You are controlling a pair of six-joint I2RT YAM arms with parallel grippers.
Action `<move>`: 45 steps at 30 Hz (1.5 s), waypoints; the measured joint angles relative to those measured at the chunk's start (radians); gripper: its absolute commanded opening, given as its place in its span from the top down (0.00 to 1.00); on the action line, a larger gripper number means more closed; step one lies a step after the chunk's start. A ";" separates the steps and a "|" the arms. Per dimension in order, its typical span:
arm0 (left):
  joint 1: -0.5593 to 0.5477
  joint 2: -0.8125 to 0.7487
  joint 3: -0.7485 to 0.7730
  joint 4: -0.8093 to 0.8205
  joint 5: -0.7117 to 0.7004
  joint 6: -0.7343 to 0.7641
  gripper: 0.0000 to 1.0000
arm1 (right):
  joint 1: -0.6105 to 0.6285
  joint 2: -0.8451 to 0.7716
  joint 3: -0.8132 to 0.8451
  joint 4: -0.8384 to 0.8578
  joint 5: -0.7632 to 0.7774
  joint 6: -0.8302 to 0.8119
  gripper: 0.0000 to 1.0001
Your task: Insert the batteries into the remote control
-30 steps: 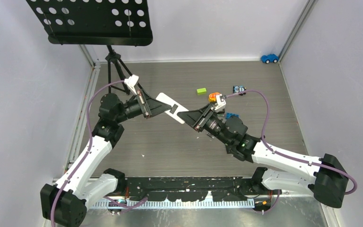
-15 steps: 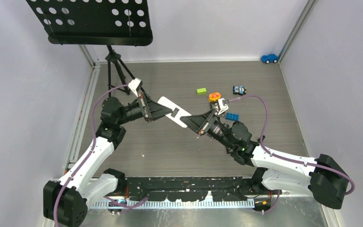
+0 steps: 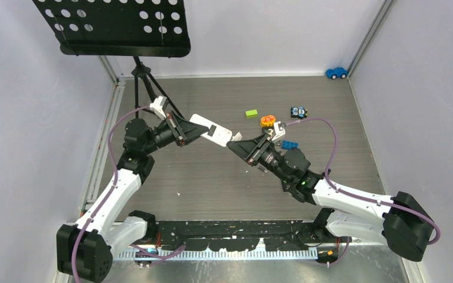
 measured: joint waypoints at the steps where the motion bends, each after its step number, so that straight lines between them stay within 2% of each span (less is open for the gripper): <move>1: 0.000 0.005 0.000 -0.010 -0.006 0.011 1.00 | -0.002 0.004 0.002 -0.003 -0.002 0.002 0.71; 7: 0.000 0.033 -0.001 -0.083 -0.042 0.092 1.00 | -0.012 0.006 0.013 -0.039 -0.005 0.001 0.81; 12: 0.000 0.037 -0.002 -0.187 -0.086 0.203 1.00 | -0.014 0.006 0.013 -0.101 -0.005 -0.015 0.83; 17: 0.000 0.037 -0.002 -0.338 -0.172 0.343 1.00 | -0.015 0.042 0.055 -0.283 -0.013 -0.055 0.85; 20: 0.000 0.037 -0.002 -0.410 -0.212 0.404 1.00 | -0.015 0.129 0.115 -0.435 -0.023 -0.092 0.89; 23: 0.000 0.037 -0.002 -0.452 -0.233 0.445 1.00 | -0.015 0.249 0.166 -0.585 -0.048 -0.122 0.89; 25: 0.000 0.037 -0.002 -0.468 -0.240 0.462 1.00 | -0.015 0.334 0.180 -0.662 -0.065 -0.133 0.85; 26: 0.000 0.037 -0.002 -0.473 -0.241 0.472 1.00 | -0.015 0.371 0.180 -0.695 -0.071 -0.137 0.79; 29: 0.000 0.037 -0.002 -0.483 -0.241 0.489 1.00 | -0.014 0.451 0.181 -0.773 -0.083 -0.141 0.51; 31: 0.000 0.037 -0.002 -0.486 -0.238 0.501 1.00 | -0.015 0.454 0.201 -0.797 -0.086 -0.151 0.39; 35: 0.000 0.037 -0.002 -0.485 -0.210 0.518 1.00 | -0.010 0.451 0.237 -0.847 -0.080 -0.176 0.24; 37: 0.000 0.037 -0.002 -0.483 -0.189 0.528 1.00 | -0.007 0.430 0.246 -0.878 -0.075 -0.196 0.20; 41: 0.000 0.040 -0.002 -0.460 -0.147 0.528 1.00 | -0.007 0.338 0.249 -0.921 -0.057 -0.237 0.20; 45: 0.000 0.041 -0.002 -0.397 -0.095 0.501 1.00 | -0.008 0.186 0.233 -0.846 -0.085 -0.269 0.19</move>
